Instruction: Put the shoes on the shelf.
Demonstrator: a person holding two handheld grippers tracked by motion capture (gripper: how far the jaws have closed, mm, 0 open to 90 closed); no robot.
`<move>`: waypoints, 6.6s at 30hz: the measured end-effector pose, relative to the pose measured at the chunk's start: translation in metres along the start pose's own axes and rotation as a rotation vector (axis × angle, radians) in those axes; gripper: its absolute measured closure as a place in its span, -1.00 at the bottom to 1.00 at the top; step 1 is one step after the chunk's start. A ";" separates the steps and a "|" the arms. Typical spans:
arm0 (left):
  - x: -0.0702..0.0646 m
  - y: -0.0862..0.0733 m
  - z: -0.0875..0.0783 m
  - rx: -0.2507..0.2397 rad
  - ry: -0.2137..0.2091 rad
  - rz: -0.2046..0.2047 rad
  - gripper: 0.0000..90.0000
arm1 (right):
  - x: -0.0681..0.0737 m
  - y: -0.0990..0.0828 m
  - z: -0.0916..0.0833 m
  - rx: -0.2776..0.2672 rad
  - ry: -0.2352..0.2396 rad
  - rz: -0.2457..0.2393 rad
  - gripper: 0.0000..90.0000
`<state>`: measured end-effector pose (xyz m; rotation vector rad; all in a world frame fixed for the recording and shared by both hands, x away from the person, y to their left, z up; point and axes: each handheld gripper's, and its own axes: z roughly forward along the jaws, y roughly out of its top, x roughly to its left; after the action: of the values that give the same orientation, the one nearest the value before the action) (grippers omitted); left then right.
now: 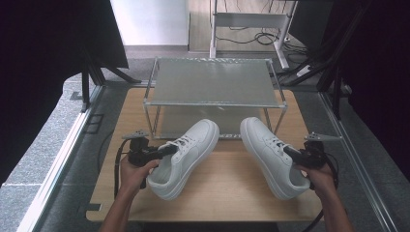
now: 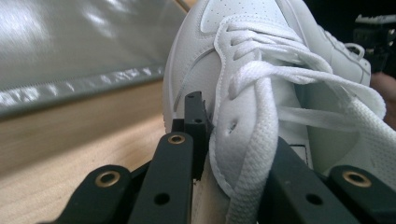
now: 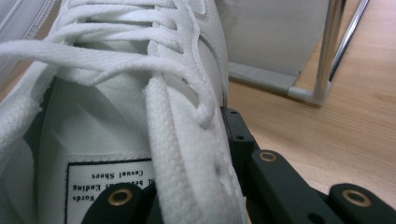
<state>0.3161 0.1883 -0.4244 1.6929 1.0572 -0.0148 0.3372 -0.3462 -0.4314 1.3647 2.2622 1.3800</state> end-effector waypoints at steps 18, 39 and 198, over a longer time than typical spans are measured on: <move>-0.007 0.017 -0.018 -0.131 -0.059 -0.039 0.83 | 0.012 0.018 -0.017 -0.138 0.075 0.056 0.92; -0.024 0.074 -0.021 -0.206 -0.058 -0.033 0.83 | 0.035 0.072 -0.025 -0.233 0.102 0.047 0.92; -0.021 0.241 0.054 -0.195 0.324 -0.055 0.67 | 0.081 0.267 0.067 -0.245 -0.280 0.093 0.35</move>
<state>0.4836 0.1290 -0.2509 1.5187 1.2996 0.3273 0.4920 -0.2009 -0.2387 1.4878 1.8107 1.3433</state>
